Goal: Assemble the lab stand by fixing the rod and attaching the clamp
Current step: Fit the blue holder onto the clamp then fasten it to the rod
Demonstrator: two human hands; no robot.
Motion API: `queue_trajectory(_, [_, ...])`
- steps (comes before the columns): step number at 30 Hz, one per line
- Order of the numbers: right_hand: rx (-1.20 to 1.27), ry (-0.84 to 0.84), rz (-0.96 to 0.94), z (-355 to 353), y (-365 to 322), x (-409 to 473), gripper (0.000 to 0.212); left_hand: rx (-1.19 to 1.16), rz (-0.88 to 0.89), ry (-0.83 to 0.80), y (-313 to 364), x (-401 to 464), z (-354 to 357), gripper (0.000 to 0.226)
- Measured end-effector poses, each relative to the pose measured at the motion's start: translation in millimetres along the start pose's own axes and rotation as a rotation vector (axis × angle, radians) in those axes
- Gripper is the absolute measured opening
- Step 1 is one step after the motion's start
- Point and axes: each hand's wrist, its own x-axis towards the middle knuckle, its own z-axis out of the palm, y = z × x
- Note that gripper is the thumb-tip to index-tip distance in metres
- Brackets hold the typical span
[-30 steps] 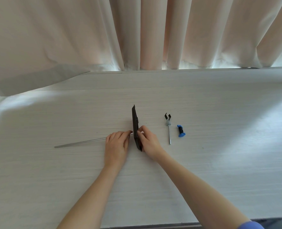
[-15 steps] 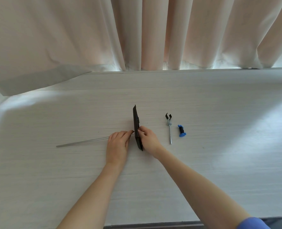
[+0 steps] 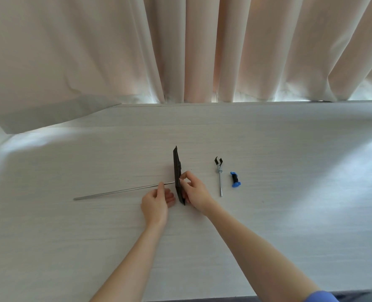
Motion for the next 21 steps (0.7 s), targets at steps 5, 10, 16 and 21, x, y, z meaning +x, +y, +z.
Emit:
queue_trajectory(5, [0.014,0.005,-0.008,2,2,1,0.017,-0.426,-0.338,-0.046,24,5,17,0.009])
queue_trajectory(10, [-0.038,0.023,-0.029,5,3,3,0.02,-0.468,-0.348,-0.103,26,8,15,0.012])
queue_trajectory(16, [0.113,0.024,0.008,1,0,1,0.026,-0.389,-0.23,-0.069,22,9,19,0.013])
queue_trajectory(21, [0.186,0.047,0.1,-7,-2,-5,0.022,-0.218,0.007,-0.065,20,9,30,0.016])
